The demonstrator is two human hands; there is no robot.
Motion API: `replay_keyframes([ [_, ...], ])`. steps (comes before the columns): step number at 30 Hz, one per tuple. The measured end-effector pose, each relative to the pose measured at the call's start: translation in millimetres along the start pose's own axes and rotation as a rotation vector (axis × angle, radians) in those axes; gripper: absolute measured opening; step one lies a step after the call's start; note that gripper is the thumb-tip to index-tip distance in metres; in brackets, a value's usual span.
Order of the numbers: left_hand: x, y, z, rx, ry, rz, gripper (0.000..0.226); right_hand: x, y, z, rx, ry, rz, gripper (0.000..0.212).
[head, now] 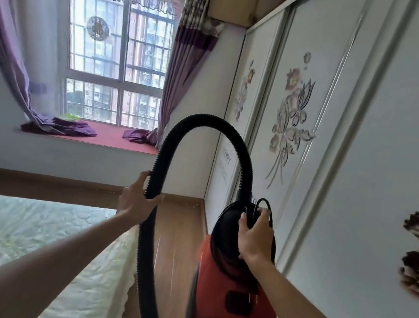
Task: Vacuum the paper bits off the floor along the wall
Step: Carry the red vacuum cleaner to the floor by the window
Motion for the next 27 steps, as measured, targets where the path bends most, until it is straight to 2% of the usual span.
replay_keyframes([
  [6, 20.6, 2.2, -65.8, 0.021, 0.03, -0.06, 0.061, 41.0, -5.0, -68.6, -0.007, -0.003, -0.008, 0.028],
  [19, 67.1, -44.7, -181.4, -0.033, 0.068, -0.082, 0.06, 150.2, -1.3, -208.7, -0.05, -0.074, -0.034, 0.034],
  [27, 124.0, -75.5, -292.1, -0.077, 0.119, -0.139, 0.06, 245.6, 12.5, -321.7, -0.048, -0.209, -0.093, 0.033],
])
Point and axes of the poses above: each hand's wrist, its own z-axis away from the middle knuckle, its own x-axis out of the palm, y = z × x, the point moved 10 cm from there along -z, towards the middle knuckle, and after that the axes turned 3 degrees about y, right-handed, at the moved point
